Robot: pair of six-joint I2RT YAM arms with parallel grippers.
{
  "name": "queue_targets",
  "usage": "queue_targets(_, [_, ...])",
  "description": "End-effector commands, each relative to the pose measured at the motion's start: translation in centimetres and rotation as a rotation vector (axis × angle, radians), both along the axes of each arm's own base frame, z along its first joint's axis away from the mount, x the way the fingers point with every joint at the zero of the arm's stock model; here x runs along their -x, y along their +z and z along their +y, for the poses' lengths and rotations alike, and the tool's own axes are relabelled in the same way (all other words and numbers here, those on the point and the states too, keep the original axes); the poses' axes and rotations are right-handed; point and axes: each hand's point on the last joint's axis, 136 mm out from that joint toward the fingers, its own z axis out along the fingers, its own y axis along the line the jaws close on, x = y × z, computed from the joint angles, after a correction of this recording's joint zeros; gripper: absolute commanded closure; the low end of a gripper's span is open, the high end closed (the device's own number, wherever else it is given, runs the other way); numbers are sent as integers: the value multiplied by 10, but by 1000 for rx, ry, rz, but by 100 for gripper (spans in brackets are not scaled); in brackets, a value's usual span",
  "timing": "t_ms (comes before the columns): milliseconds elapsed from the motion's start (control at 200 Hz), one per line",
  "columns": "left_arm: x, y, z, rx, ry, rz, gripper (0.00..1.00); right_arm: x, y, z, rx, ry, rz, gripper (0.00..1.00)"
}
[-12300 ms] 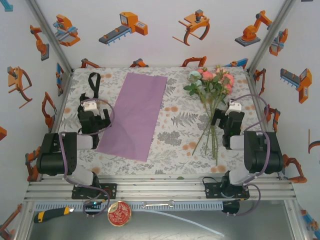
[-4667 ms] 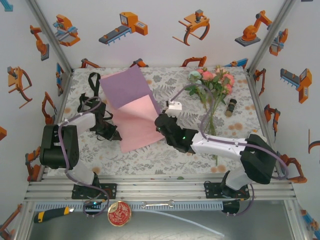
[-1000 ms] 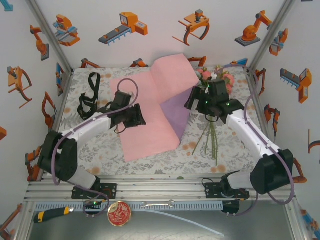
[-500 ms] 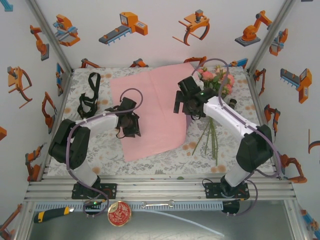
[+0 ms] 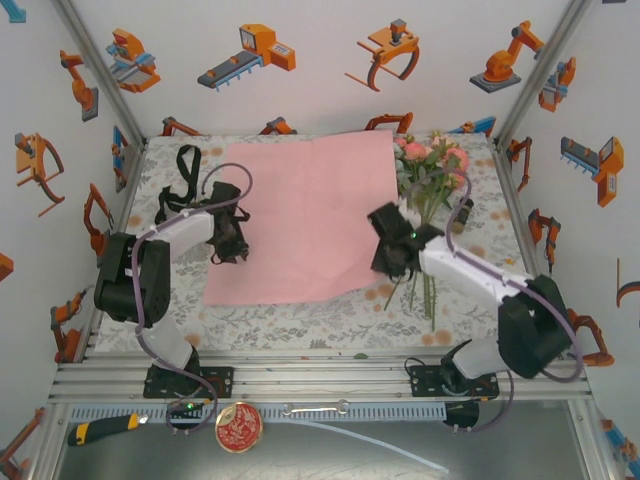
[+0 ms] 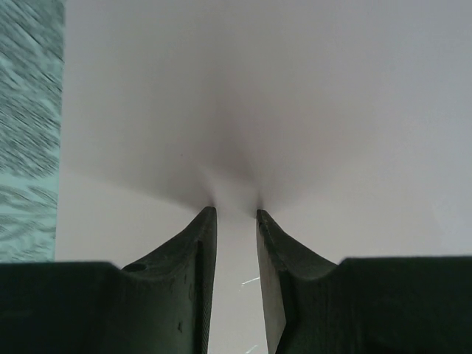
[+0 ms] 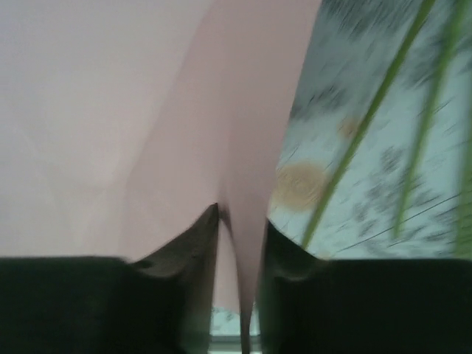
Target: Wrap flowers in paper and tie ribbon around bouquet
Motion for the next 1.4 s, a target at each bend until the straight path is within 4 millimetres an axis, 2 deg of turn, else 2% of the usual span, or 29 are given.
queue_targets(0, [-21, 7, 30, -90, 20, -20, 69, 41, -1, 69, -294, 25, 51, 48])
queue_targets(65, [-34, 18, 33, -59, 26, -63, 67, 58, 1, 73, -282, 75, 89, 36])
queue_targets(135, [-40, 35, 26, -14, 11, -112, 63, 58, 16, 51, -176, 101, 54, 25])
queue_targets(215, [-32, 52, 13, 68, 4, -136, 61, 40, 42, 16, -59, 106, -42, 15])
queue_targets(300, [-10, 57, -3, 146, 20, -125, 61, 7, 59, -8, -96, 86, -96, 15])
queue_targets(375, [14, 50, -10, 164, 42, -92, 63, -25, 66, -23, -128, 60, -142, 18])
queue_targets(486, [39, 34, -16, 189, 75, -36, 74, -70, 67, -27, -99, 95, -198, 37])
queue_targets(576, [46, 24, -20, 197, 83, -19, 83, -102, 55, -18, -69, 149, -188, 66])
queue_targets(661, [48, 17, -18, 184, 90, -1, 87, -127, 39, -6, -57, 200, -171, 90])
queue_targets(751, [46, 11, -14, 164, 97, 8, 88, -147, 18, -7, 0, 184, -139, 95])
queue_targets(836, [42, 4, -10, 155, 109, 27, 90, -157, 4, -13, 53, 158, -127, 99])
queue_targets(931, [41, -4, -6, 152, 117, 56, 92, -157, -14, -16, 68, 131, -101, 100])
queue_targets(1156, [40, -15, 1, 139, 140, 82, 96, -137, -44, -21, 51, 97, -43, 100])
queue_targets(1292, [32, -21, 14, 121, 165, 90, 97, -109, -64, -26, 34, 57, 31, 100])
queue_targets(1397, [14, -21, 32, 109, 192, 82, 97, -73, -73, -13, -21, 42, 81, 100])
